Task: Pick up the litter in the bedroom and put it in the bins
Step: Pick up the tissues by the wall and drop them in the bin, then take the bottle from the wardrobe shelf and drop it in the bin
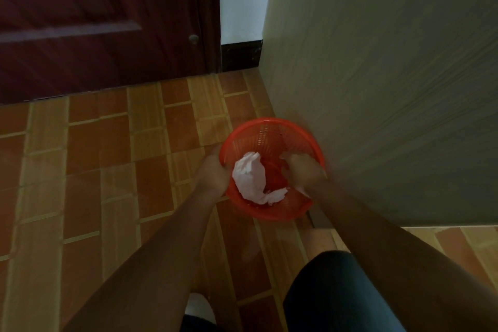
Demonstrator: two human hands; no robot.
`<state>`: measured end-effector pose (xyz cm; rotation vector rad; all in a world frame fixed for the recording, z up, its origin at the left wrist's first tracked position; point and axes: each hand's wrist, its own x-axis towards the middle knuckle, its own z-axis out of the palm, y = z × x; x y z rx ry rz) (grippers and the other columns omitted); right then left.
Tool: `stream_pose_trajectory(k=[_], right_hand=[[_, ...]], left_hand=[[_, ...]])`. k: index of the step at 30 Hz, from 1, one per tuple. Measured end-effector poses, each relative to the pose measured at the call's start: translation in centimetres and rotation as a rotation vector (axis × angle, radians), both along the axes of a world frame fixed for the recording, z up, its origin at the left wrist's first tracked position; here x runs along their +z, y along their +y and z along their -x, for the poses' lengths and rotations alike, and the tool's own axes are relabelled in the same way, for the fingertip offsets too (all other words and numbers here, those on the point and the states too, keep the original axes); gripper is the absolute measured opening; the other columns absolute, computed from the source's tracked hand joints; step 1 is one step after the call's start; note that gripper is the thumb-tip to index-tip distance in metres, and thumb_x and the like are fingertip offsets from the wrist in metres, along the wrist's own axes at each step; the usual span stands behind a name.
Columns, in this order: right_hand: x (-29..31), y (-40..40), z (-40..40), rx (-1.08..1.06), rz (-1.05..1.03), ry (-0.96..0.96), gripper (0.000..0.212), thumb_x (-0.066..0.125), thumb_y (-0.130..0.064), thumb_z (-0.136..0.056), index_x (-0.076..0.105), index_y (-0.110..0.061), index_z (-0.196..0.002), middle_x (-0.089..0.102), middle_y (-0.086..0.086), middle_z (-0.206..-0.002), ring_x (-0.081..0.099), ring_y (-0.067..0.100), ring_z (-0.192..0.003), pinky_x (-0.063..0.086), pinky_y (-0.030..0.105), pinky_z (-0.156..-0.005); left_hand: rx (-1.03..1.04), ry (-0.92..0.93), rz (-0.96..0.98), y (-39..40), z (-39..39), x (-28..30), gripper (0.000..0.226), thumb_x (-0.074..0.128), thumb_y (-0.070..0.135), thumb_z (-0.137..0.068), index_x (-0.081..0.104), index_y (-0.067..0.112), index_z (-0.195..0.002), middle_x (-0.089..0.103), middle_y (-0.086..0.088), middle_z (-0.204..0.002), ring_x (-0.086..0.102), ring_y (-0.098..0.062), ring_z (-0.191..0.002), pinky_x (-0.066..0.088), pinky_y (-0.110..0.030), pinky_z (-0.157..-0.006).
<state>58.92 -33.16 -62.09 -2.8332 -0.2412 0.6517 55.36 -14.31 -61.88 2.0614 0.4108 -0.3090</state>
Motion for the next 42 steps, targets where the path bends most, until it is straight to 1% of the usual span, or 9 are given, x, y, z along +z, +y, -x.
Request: stream_pose_trajectory(k=[4, 5, 8, 13, 18, 23, 28, 36, 42], right_hand=[[3.8, -0.4, -0.3, 0.04, 0.007, -0.11, 0.033, 0.045, -0.018, -0.09, 0.052, -0.008, -0.121, 0.06, 0.018, -0.116, 0.058, 0.036, -0.103, 0.049, 0.04, -0.082], [4.9, -0.3, -0.2, 0.056, -0.008, -0.134, 0.034, 0.047, -0.018, -0.089, 0.053, -0.006, -0.12, 0.059, 0.018, -0.117, 0.056, 0.037, -0.105, 0.048, 0.04, -0.084], [9.3, -0.2, 0.7, 0.079, -0.044, -0.189, 0.036, 0.05, -0.015, -0.086, 0.053, -0.002, -0.119, 0.055, 0.019, -0.121, 0.049, 0.037, -0.113, 0.046, 0.04, -0.091], [19.7, 0.4, 2.5, 0.115, -0.115, -0.326, 0.039, 0.054, -0.009, -0.083, 0.054, -0.001, -0.121, 0.058, 0.018, -0.123, 0.049, 0.035, -0.116, 0.042, 0.039, -0.093], [32.1, 1.2, 4.0, 0.187, -0.152, -0.333, 0.041, 0.052, -0.009, -0.085, 0.051, -0.002, -0.126, 0.056, 0.019, -0.125, 0.049, 0.035, -0.117, 0.043, 0.038, -0.092], [44.6, 1.4, 6.8, 0.264, -0.112, -0.187, 0.046, 0.049, -0.012, -0.088, 0.042, -0.008, -0.134, 0.054, 0.018, -0.126, 0.046, 0.035, -0.118, 0.044, 0.039, -0.092], [55.1, 1.0, 11.0, 0.288, -0.155, -0.215, 0.045, 0.048, -0.015, -0.09, 0.042, -0.012, -0.134, 0.054, 0.017, -0.125, 0.051, 0.035, -0.113, 0.047, 0.039, -0.09], [63.3, 0.2, 16.8, 0.295, -0.233, -0.301, 0.041, 0.044, -0.018, -0.093, 0.043, -0.014, -0.134, 0.051, 0.012, -0.13, 0.05, 0.027, -0.115, 0.041, 0.031, -0.09], [65.9, 0.5, 20.2, 0.198, -0.067, -0.354, 0.044, 0.044, -0.024, -0.093, 0.04, -0.014, -0.136, 0.05, 0.012, -0.135, 0.045, 0.03, -0.123, 0.041, 0.038, -0.094]], left_hand=[[-0.061, 0.045, -0.099, 0.6, 0.4, 2.0, 0.038, 0.049, 0.021, -0.093, 0.048, 0.014, -0.13, 0.06, -0.005, -0.118, 0.059, -0.024, -0.105, 0.046, -0.032, -0.087], [-0.087, 0.065, -0.16, 0.9, 0.6, 2.8, 0.039, 0.049, 0.023, -0.092, 0.047, 0.015, -0.13, 0.059, -0.002, -0.117, 0.059, -0.023, -0.103, 0.047, -0.033, -0.087], [-0.16, 0.112, -0.364, 1.5, 1.1, 7.1, 0.042, 0.05, 0.022, -0.091, 0.046, 0.014, -0.132, 0.06, -0.015, -0.123, 0.058, -0.032, -0.108, 0.049, -0.041, -0.091], [-0.274, 0.015, -0.632, 1.7, 1.5, 18.4, 0.045, 0.046, 0.022, -0.093, 0.04, 0.015, -0.137, 0.041, -0.014, -0.143, 0.039, -0.031, -0.131, 0.036, -0.041, -0.105], [-0.308, -0.076, -0.736, 2.6, 3.7, 31.4, 0.044, 0.047, 0.02, -0.092, 0.04, 0.015, -0.136, 0.041, -0.01, -0.141, 0.037, -0.029, -0.131, 0.032, -0.04, -0.106], [-0.273, -0.08, -0.817, 3.3, 7.8, 44.5, 0.041, 0.05, 0.02, -0.089, 0.047, 0.012, -0.129, 0.05, -0.013, -0.132, 0.046, -0.033, -0.122, 0.038, -0.041, -0.097], [-0.262, -0.113, -0.851, 2.6, 12.5, 54.8, 0.044, 0.053, 0.022, -0.088, 0.046, 0.013, -0.131, 0.049, -0.01, -0.136, 0.044, -0.028, -0.125, 0.035, -0.041, -0.102], [-0.281, -0.256, -0.854, 1.5, 16.4, 62.3, 0.04, 0.047, 0.026, -0.092, 0.047, 0.016, -0.131, 0.049, -0.006, -0.133, 0.043, -0.024, -0.124, 0.035, -0.038, -0.101], [-0.371, -0.37, -0.797, 3.2, 17.2, 63.4, 0.041, 0.049, 0.025, -0.092, 0.047, 0.015, -0.131, 0.05, -0.006, -0.134, 0.043, -0.024, -0.124, 0.036, -0.038, -0.103]])
